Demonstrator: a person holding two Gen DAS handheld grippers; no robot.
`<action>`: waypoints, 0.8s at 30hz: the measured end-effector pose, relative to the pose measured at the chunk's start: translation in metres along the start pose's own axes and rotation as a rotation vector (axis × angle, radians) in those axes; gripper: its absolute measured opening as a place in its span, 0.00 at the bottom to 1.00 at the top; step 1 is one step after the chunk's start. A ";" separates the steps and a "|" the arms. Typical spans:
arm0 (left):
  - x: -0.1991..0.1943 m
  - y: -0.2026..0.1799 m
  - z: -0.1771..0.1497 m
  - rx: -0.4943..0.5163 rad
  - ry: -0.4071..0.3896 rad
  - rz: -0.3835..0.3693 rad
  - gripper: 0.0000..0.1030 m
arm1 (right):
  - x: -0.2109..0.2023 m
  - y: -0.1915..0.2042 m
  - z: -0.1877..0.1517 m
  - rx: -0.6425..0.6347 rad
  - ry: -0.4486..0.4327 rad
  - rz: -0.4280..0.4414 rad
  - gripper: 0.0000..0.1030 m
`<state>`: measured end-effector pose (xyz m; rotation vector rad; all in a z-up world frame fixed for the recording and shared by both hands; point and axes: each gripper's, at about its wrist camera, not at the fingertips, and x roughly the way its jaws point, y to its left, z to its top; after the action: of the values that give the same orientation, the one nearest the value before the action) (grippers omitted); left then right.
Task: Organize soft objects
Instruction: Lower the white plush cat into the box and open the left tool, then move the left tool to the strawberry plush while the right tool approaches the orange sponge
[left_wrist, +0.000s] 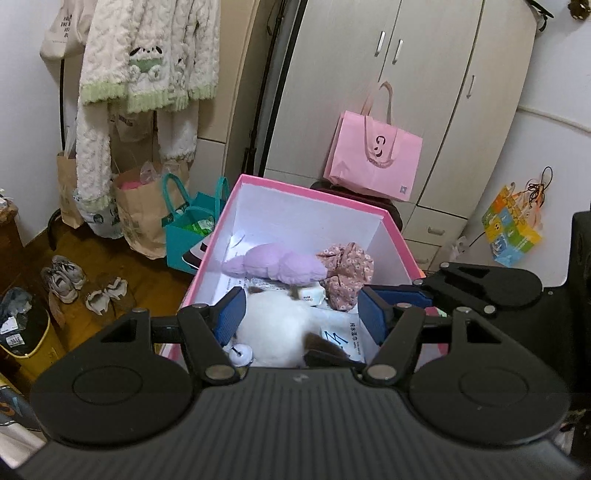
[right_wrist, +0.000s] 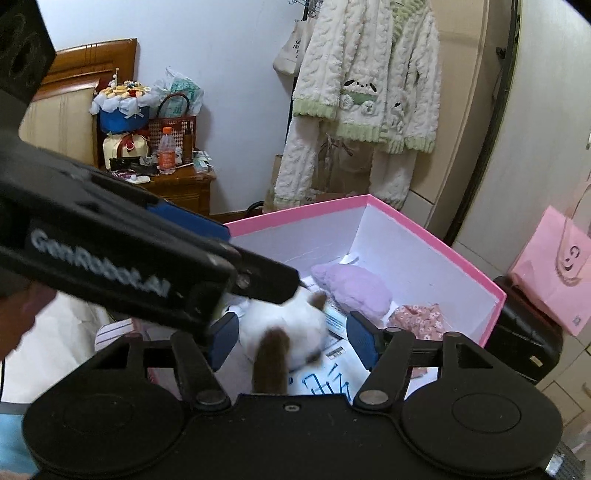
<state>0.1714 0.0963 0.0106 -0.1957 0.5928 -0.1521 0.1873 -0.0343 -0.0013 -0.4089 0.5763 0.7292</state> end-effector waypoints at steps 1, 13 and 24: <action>-0.004 -0.001 0.000 0.005 -0.002 0.008 0.64 | -0.003 0.001 0.000 -0.002 0.004 -0.003 0.68; -0.067 -0.035 -0.004 0.147 -0.056 -0.012 0.70 | -0.059 0.007 -0.004 0.013 0.014 -0.067 0.68; -0.108 -0.074 -0.007 0.249 -0.035 -0.129 0.73 | -0.130 -0.007 -0.025 0.062 0.000 -0.087 0.68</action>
<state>0.0725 0.0450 0.0802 0.0045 0.5211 -0.3447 0.1054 -0.1180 0.0613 -0.3747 0.5764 0.6266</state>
